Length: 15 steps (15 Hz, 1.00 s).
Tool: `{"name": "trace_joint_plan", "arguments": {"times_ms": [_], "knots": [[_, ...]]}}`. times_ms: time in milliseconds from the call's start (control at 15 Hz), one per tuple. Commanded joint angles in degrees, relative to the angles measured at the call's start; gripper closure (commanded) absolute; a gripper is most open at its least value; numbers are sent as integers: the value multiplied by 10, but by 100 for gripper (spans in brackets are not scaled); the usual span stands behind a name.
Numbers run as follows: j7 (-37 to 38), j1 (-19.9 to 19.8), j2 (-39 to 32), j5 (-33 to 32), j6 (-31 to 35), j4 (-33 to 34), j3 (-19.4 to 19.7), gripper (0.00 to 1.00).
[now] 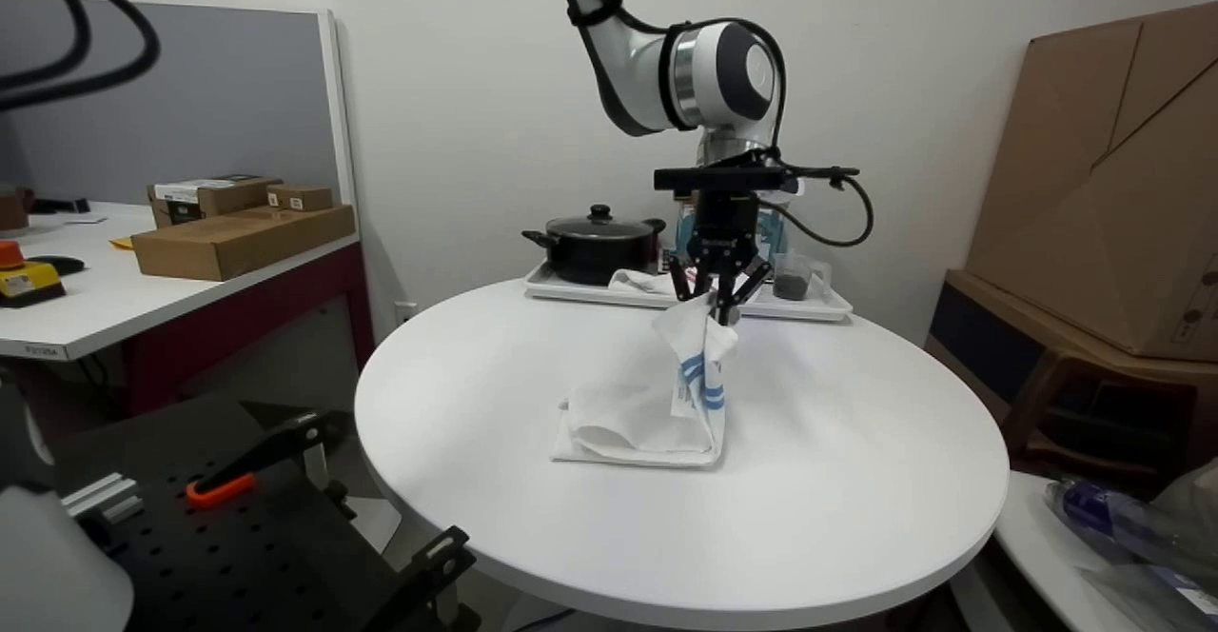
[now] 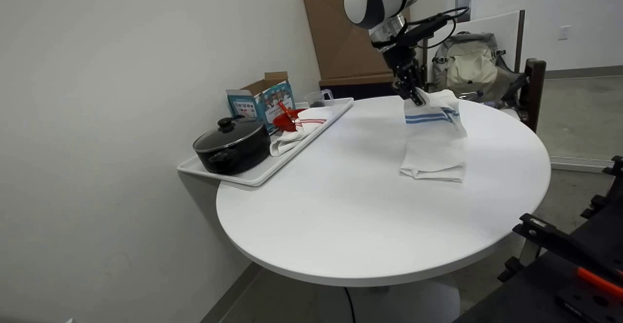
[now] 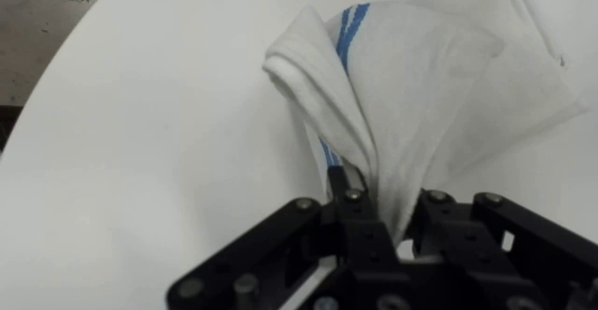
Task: Fold the towel three times
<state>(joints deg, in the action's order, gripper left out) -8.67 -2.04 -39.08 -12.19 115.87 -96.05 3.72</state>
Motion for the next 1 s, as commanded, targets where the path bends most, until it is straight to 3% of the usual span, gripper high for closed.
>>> {"name": "trace_joint_plan", "arguments": {"times_ms": [0,933], "knots": [[-22,20,18,-40,-27,-51,-9,97],[-42,73,11,-97,-94,-121,-53,97]]}}
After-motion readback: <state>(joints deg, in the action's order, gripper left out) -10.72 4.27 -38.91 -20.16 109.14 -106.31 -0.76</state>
